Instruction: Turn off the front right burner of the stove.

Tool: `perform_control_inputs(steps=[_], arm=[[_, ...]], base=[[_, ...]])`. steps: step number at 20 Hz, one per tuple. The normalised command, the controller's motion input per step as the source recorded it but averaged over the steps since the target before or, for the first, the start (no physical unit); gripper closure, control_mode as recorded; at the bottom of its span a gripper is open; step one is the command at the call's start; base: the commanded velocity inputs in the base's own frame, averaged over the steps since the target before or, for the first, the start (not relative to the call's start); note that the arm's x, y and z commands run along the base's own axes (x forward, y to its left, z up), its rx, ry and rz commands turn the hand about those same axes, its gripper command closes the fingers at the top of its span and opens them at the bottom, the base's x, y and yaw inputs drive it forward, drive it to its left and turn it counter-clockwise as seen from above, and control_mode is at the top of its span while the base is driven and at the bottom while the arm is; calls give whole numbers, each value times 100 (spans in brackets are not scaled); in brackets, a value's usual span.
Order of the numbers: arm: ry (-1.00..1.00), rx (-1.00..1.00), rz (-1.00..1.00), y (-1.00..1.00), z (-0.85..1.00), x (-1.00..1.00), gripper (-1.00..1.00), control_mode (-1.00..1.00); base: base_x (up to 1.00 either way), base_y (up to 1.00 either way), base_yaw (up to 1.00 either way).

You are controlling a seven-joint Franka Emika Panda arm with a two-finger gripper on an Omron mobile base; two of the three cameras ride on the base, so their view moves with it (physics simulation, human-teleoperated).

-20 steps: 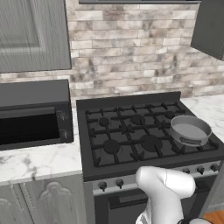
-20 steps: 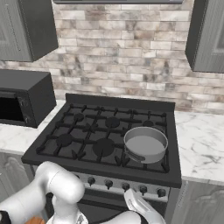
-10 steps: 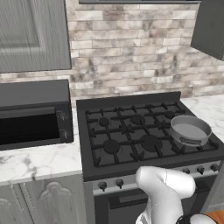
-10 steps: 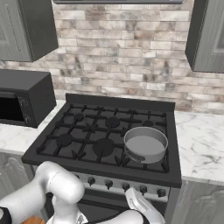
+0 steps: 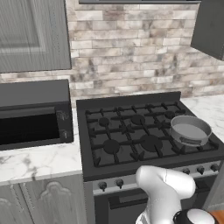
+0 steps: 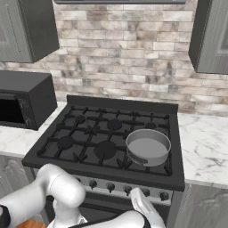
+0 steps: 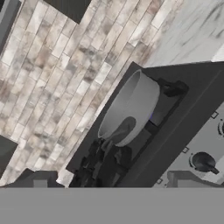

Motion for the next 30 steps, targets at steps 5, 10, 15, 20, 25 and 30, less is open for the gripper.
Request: perform_control_inputs(steps=[5, 10, 15, 20, 25, 30], arm=[[0, 11, -5, 0, -8, 0, -100, -100], [0, 10, 0, -17, -9, 4, -100, -100], [0, 10, 0, -10, -23, 1, -100, -100], [0, 12, 0, -2, -39, 3, -100, -100], [0, 10, 0, -1, -28, 28, -100, -100], [0, 10, 0, -21, -9, 45, -100, -100]], base=[[0, 0, 0], [0, 0, 0], [0, 0, 0], [0, 0, 0], [0, 0, 0], [0, 0, 0]])
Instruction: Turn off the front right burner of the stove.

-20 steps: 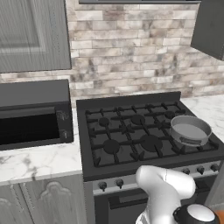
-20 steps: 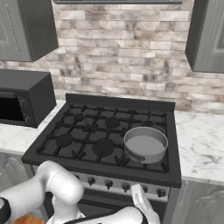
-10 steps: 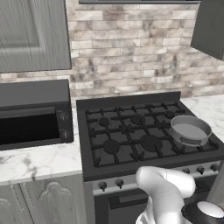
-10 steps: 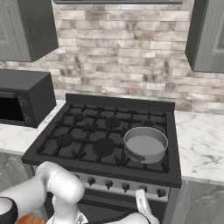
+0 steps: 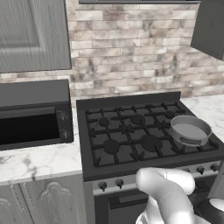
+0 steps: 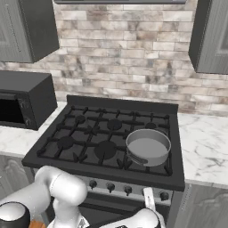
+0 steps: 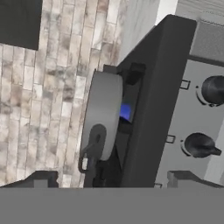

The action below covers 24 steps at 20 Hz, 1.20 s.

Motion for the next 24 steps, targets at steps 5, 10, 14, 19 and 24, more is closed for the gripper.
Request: perform_control_inputs(steps=[5, 10, 14, 19, 24], arm=[[0, 2, 0, -25, -30, 20, -100, -100], [0, 0, 0, -10, -47, 15, -100, -100], [0, 0, 0, -16, -31, 26, -100, -100], [0, 0, 0, -30, -28, 13, -100, -100], [0, 0, 0, -28, -35, 17, -100, -100]], base=[[0, 0, 0], [0, 0, 0], [0, 0, 0], [0, 0, 0], [0, 0, 0]])
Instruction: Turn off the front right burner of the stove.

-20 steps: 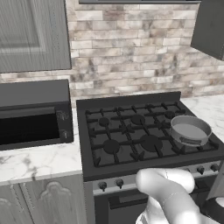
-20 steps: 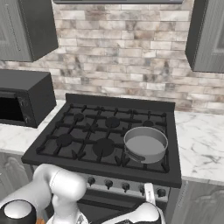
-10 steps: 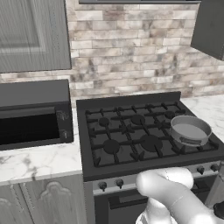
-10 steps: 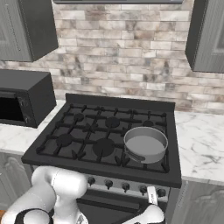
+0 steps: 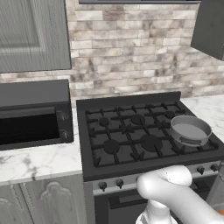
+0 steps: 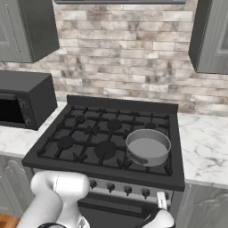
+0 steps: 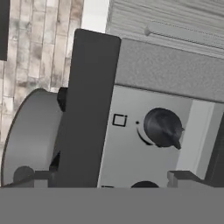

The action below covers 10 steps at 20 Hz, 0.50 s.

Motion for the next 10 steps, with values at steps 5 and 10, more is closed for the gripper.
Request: perform_control_inputs(steps=[5, 10], arm=[[0, 0, 0, -4, -30, 30, -100, -100], [0, 0, 0, -1, -29, 36, -100, -100]], base=[[0, 0, 0], [0, 0, 0]])
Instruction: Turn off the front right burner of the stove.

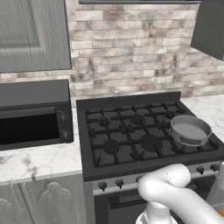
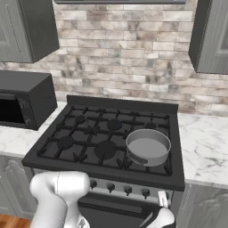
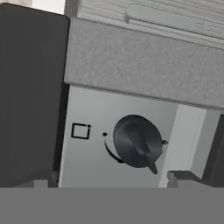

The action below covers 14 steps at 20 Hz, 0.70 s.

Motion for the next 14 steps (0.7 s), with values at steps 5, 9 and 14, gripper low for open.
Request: perform_control_inputs(steps=[5, 9, 14], arm=[[0, 0, 0, -9, -33, 33, -100, -100], [1, 0, 0, -22, -33, 33, -100, -100], [0, 0, 0, -29, -26, 30, -100, -100]], base=[[0, 0, 0], [0, 0, 0], [0, 0, 0]])
